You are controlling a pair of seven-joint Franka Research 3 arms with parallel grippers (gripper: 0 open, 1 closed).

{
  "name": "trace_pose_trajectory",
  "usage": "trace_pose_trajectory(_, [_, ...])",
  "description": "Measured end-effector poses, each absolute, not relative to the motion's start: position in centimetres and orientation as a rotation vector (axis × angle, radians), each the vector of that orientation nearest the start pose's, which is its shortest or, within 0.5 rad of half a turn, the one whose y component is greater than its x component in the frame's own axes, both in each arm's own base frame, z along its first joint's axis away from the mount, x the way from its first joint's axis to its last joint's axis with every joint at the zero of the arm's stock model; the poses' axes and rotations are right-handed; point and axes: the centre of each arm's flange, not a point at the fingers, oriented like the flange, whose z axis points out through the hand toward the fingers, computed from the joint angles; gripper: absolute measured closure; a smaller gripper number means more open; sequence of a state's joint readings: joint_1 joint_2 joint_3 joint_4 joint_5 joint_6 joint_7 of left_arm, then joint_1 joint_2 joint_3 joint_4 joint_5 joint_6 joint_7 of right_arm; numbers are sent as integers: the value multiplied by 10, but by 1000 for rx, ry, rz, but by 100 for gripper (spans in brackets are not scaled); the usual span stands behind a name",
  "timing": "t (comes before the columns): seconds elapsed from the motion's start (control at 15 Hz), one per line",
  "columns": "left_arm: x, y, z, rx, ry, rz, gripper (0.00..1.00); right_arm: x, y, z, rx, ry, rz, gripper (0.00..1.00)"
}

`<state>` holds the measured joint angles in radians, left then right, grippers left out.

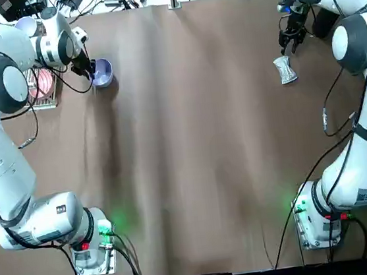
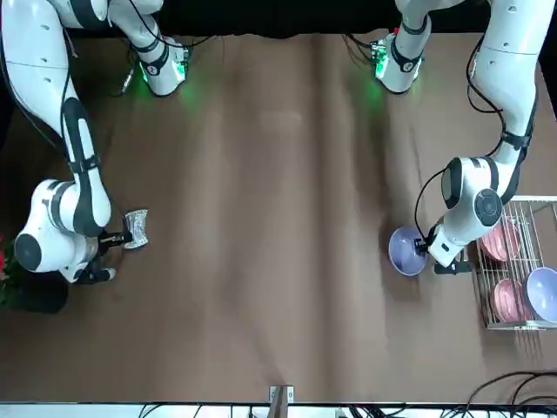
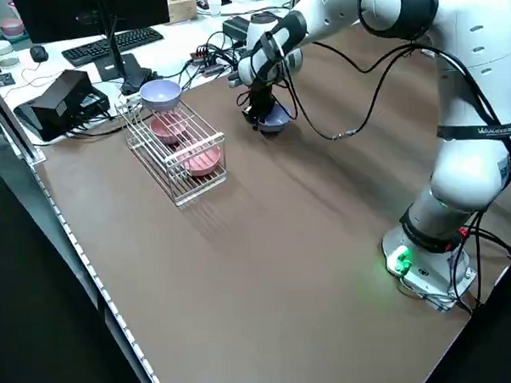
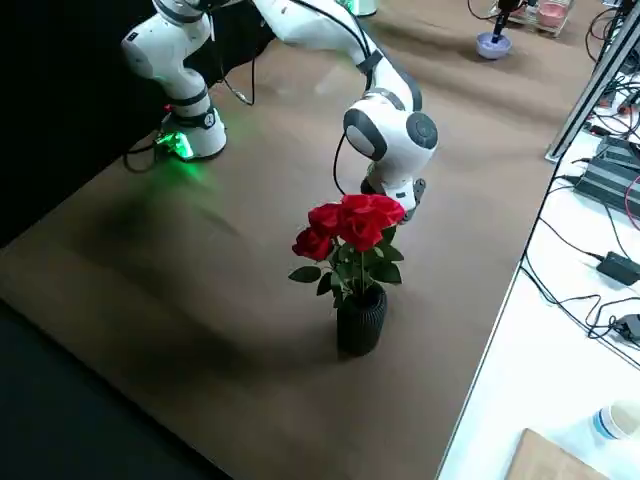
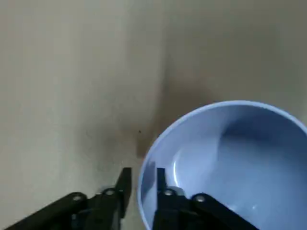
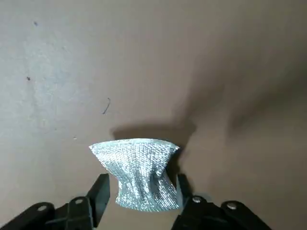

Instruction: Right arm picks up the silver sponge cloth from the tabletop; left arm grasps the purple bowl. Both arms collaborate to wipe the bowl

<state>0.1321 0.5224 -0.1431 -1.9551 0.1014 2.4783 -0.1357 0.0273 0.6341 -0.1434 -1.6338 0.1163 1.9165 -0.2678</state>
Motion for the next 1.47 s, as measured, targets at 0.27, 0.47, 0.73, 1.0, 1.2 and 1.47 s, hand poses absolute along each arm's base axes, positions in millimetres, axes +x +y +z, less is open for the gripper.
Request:
trace_pose_trajectory(0.27, [625,-13,233,-3151,-69,-50,96,643,-50,223,-3009,-181,537,40])
trace_pose_trajectory(0.47, [625,-28,242,-3161,-34,-66,96,641,-50,218,-3005,-183,556,45])
trace_pose_trajectory(0.73, [628,-106,274,-3220,69,-102,96,634,-50,200,-2990,-186,613,52])
trace_pose_trajectory(1.0, [611,-189,291,-3272,57,-77,96,632,-49,193,-2983,-193,640,54])
trace_pose_trajectory(1.2, [586,-261,297,-3292,8,-59,96,627,-48,185,-2977,-204,692,56])
trace_pose_trajectory(1.47, [544,-373,305,-3326,-108,-35,96,622,-50,179,-2973,-202,720,67])
